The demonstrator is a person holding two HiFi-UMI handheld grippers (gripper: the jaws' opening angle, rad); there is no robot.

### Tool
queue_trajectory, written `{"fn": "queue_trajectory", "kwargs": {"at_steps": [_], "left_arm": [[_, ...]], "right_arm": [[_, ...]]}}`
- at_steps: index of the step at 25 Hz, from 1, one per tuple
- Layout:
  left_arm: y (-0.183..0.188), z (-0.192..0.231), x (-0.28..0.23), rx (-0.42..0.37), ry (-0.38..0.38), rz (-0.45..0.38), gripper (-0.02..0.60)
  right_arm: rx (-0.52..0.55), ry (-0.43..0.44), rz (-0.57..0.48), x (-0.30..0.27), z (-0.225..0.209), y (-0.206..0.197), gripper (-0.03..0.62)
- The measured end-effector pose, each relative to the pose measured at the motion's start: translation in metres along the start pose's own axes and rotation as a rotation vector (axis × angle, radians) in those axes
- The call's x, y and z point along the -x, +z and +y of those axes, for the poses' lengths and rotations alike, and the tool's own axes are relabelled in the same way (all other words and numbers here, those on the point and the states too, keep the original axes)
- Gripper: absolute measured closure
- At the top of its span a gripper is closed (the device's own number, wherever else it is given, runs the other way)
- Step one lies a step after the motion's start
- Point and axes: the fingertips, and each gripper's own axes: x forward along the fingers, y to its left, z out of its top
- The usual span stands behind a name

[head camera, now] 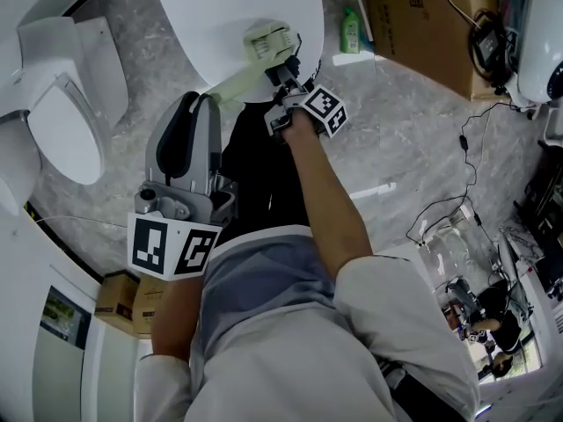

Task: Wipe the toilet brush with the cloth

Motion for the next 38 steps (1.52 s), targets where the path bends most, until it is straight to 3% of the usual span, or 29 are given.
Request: {"fn": "queue_trajectory", "kwargs": {"at_steps": [13,38], "left_arm": [[0.0,-0.002,0.002,-0.003,-0.01,-0.003,0.581],[0.005,-0.005,0.004,0.006,-0.005,0.005,0.581]], "right_arm": [[-0.022,0.019,0.006,0.01,0.013,-0.011,0.505],[0.063,0.023,0.079,0.042,0.048,-0.009,0.505]]}}
